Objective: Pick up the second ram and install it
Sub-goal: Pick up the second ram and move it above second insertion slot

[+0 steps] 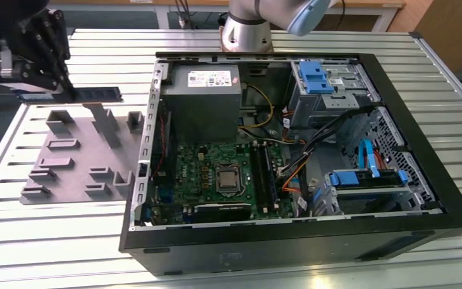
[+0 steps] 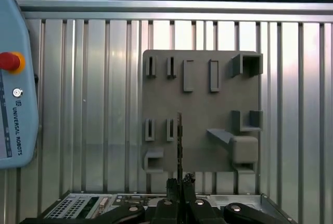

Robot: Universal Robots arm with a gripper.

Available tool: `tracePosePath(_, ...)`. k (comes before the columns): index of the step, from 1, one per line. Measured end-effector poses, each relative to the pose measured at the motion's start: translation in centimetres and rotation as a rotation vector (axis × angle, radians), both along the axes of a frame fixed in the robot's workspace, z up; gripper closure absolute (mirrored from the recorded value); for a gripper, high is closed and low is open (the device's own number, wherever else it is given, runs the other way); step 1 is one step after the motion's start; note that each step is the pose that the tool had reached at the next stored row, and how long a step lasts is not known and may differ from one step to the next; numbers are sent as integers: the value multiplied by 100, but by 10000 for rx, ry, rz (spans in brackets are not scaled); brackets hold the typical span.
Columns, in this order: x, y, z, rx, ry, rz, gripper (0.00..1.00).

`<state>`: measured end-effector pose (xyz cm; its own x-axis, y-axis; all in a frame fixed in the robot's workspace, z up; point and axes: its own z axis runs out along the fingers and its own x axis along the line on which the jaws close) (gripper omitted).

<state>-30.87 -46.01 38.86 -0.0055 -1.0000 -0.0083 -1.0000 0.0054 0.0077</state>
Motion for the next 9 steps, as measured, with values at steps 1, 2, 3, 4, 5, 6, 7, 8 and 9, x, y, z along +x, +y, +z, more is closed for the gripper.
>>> tracePosePath(1,45,0,0,0,-1,0,86)
tracePosePath(2,90,1,-1,1,-1,-2,86)
tracePosePath(3,135,0,0,1,-1,-2,86)
tracePosePath(4,180,0,0,0,0,-1,86)
tracePosePath(5,229,0,0,1,-1,-1,86)
tracePosePath(6,274,1,0,1,-1,-1,86)
tracePosePath(7,319,1,0,0,-1,-2,86)
tracePosePath(8,364,0,0,1,-2,-2,86)
tracePosePath(9,409,0,0,0,0,-1,86)
